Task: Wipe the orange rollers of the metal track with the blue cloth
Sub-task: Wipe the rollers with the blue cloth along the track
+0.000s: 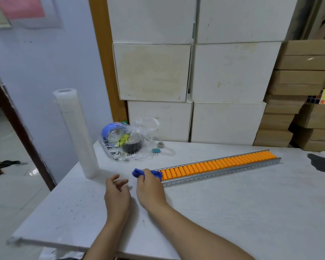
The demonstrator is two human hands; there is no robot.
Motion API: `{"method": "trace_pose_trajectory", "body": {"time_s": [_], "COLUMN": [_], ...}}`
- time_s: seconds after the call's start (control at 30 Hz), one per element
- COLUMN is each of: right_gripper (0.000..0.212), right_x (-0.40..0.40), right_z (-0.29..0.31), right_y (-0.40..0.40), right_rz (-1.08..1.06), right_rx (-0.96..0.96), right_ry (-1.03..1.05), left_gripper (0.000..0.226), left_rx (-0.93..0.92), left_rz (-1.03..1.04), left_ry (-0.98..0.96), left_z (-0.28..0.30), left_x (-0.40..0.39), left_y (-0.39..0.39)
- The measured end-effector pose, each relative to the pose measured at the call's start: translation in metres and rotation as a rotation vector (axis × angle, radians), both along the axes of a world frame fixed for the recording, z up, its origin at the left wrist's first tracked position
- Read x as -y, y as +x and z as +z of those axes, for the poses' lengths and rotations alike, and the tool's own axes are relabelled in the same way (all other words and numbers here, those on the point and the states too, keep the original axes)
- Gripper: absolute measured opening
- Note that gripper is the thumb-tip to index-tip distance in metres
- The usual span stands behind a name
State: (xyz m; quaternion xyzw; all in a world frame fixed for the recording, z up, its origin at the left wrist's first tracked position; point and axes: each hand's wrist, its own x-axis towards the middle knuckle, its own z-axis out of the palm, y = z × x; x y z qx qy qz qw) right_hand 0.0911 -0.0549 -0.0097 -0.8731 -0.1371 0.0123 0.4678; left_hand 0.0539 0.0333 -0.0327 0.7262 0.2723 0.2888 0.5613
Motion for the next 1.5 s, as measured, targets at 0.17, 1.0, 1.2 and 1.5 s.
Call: {"method": "trace_pose_trajectory", "body": {"time_s": [0.17, 1.0, 1.2, 1.5], "right_gripper": [0.023, 0.03, 0.032, 0.027], "right_x": [-0.013, 0.06, 0.067, 0.078], "right_z": [0.009, 0.015, 0.01, 0.008], "right_y": [-0.016, -0.008, -0.009, -0.008], "right_rz": [0.116, 0.051, 0.05, -0.019], "right_rx": [-0.167, -0.846, -0.845, -0.791], "right_ry": [0.201, 1.28, 1.226, 1.134], "left_gripper": [0.032, 0.028, 0.027, 0.016], "left_rx": [0.103, 0.351, 0.278, 0.295], "left_rz": [0.168, -0.03, -0.078, -0.145], "left_ry": [-0.274, 0.658, 0.75, 0.786], "left_z": [-0.009, 0.01, 0.01, 0.008], "left_x": [-0.014, 0.043, 0.045, 0.05], "left_y": [0.001, -0.031, -0.018, -0.015]}}
